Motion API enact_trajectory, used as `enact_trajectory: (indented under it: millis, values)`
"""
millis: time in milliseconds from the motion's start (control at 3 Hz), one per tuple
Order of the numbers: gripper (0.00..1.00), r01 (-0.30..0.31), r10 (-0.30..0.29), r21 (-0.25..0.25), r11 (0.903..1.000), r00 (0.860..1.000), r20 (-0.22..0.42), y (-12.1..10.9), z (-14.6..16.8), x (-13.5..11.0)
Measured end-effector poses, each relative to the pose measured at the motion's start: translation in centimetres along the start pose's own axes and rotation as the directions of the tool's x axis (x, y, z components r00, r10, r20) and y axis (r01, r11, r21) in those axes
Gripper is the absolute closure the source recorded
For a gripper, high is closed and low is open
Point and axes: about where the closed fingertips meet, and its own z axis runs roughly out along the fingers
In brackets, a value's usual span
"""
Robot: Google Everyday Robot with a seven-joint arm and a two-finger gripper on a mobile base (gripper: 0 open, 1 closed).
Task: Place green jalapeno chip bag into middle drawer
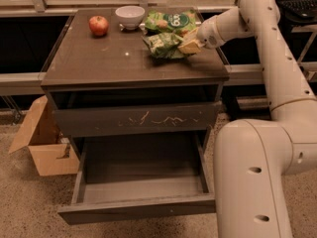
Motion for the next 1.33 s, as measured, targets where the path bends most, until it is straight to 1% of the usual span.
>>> enact_trajectory:
  millis: [333,667,1333]
  values:
    - [1.00,0.003,0.000,-0.071,0.9974,1.000,0.030,5.5,-4.6,-3.5]
    - [1.00,-0.005,0.007,-0.098,0.9952,1.000,0.020,6.5,-3.8,-3.2]
    - [1.00,-0.011,0.013,-0.105,0.9944,1.000,0.013,6.4,-3.3,-3.0]
